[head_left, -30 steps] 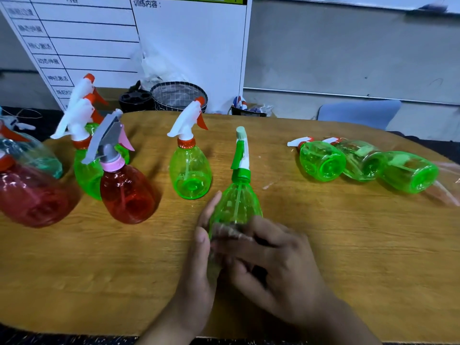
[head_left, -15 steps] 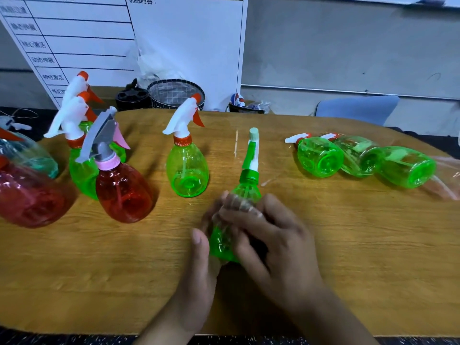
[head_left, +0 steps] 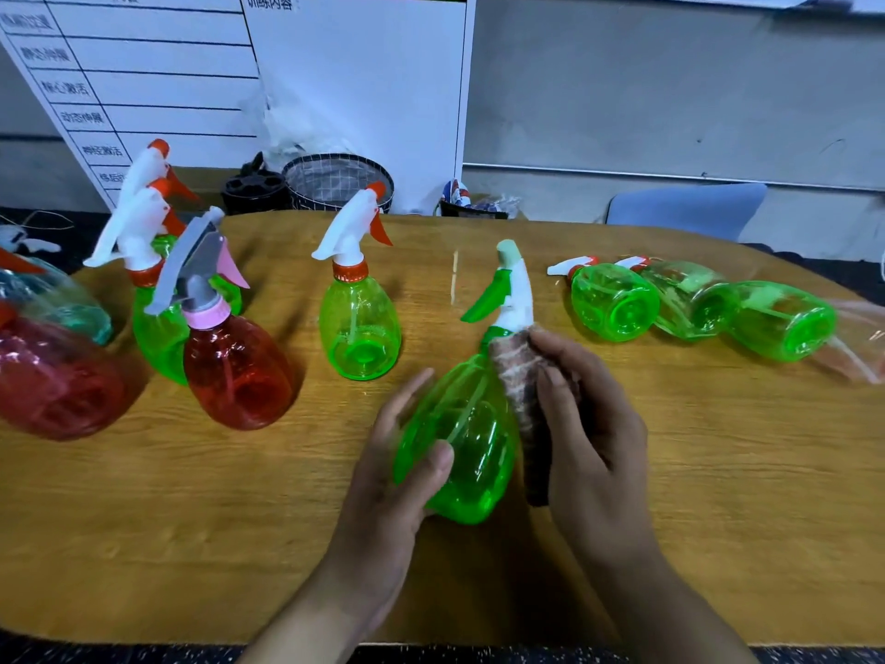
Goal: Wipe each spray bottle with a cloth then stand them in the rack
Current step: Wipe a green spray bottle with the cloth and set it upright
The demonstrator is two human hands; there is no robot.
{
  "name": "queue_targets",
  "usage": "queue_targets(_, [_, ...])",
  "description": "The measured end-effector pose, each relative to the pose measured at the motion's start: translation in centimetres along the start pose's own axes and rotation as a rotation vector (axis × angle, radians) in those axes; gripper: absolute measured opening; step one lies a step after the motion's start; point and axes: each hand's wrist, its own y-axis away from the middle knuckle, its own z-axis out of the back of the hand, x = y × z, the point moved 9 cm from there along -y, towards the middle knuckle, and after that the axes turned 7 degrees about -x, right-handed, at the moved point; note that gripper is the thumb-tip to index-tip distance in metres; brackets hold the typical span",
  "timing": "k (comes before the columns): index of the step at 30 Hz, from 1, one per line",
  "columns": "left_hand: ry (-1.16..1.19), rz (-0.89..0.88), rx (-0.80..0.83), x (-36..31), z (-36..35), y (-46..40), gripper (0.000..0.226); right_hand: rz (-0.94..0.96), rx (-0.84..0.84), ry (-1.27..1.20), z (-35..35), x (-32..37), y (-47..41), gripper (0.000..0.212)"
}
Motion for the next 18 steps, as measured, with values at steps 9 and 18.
queue_targets(9, [-0.042,-0.016,-0.023,1.0,0.6,-0.5,0.067,0.315,0.189,0.445,-1.7,2.5,2.4,0.035])
queue_targets(18, [0.099,0.019,-0.018,0.9,0.7,-0.4,0.049,0.567,0.346,0.340,-2.8,4.9,4.7,0.026])
